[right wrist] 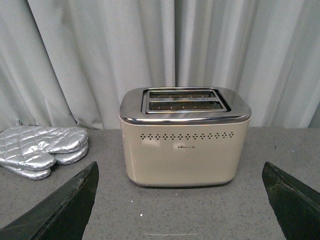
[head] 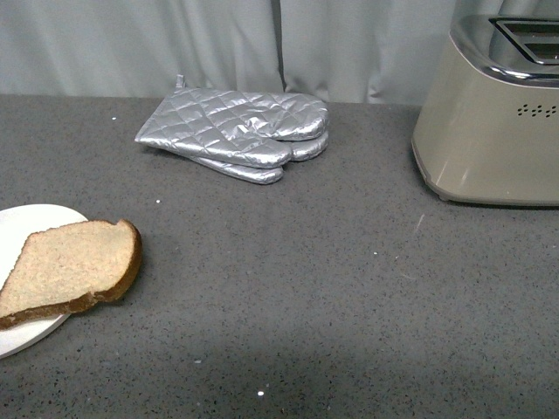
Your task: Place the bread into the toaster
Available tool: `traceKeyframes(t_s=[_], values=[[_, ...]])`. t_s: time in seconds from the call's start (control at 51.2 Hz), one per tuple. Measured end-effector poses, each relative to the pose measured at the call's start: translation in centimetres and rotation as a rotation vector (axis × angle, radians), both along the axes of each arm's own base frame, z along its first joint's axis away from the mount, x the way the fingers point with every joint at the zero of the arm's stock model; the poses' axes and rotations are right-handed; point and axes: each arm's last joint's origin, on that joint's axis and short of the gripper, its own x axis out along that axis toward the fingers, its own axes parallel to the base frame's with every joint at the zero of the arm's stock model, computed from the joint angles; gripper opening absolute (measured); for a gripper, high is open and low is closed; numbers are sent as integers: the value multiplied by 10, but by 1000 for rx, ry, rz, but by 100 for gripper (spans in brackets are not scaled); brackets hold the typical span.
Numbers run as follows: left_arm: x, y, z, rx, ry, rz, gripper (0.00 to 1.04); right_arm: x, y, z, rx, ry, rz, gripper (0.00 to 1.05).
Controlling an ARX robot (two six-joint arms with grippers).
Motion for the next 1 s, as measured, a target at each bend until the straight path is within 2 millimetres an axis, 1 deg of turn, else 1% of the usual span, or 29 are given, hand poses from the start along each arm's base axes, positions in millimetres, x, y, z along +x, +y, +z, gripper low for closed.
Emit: traceKeyframes(t_s=[0.39, 0.449, 0.488, 0.507, 0.566, 0.605, 0.624, 0.683, 0.702, 0.741, 0.761, 0.859, 0.878, 0.917, 0.937, 0.976, 0.995], values=[[0, 0, 0, -14, 7, -13, 98, 0, 0, 0, 0, 0, 0, 95], [1, 1, -1, -146, 157, -105, 98, 0, 0, 0, 0, 0, -2, 95], [4, 4, -4, -303, 295, -137, 98, 0, 0, 0, 0, 0, -1, 95], [6, 5, -5, -346, 320, -139, 98, 0, 0, 0, 0, 0, -1, 95], [14, 11, -10, -547, 404, -123, 98, 0, 0, 0, 0, 0, 1, 95], [22, 17, -12, -665, 428, -112, 98, 0, 0, 0, 0, 0, -2, 95], [24, 18, -12, -705, 432, -107, 98, 0, 0, 0, 0, 0, -2, 95], [40, 27, -11, -808, 431, -104, 98, 0, 0, 0, 0, 0, -2, 95], [43, 29, -10, -818, 427, -101, 98, 0, 0, 0, 0, 0, -2, 95], [57, 36, -9, -854, 414, -92, 98, 0, 0, 0, 0, 0, -2, 95], [61, 38, -8, -861, 410, -90, 98, 0, 0, 0, 0, 0, -2, 95], [98, 57, -10, -892, 394, -84, 98, 0, 0, 0, 0, 0, -2, 95], [102, 59, -11, -893, 395, -82, 98, 0, 0, 0, 0, 0, -2, 95], [119, 68, -18, -903, 411, -68, 98, 0, 0, 0, 0, 0, -2, 95], [123, 70, -21, -904, 419, -64, 98, 0, 0, 0, 0, 0, -2, 95], [137, 78, -31, -913, 457, -37, 98, 0, 0, 0, 0, 0, -2, 95], [140, 80, -34, -912, 468, -29, 98, 0, 0, 0, 0, 0, -2, 95]])
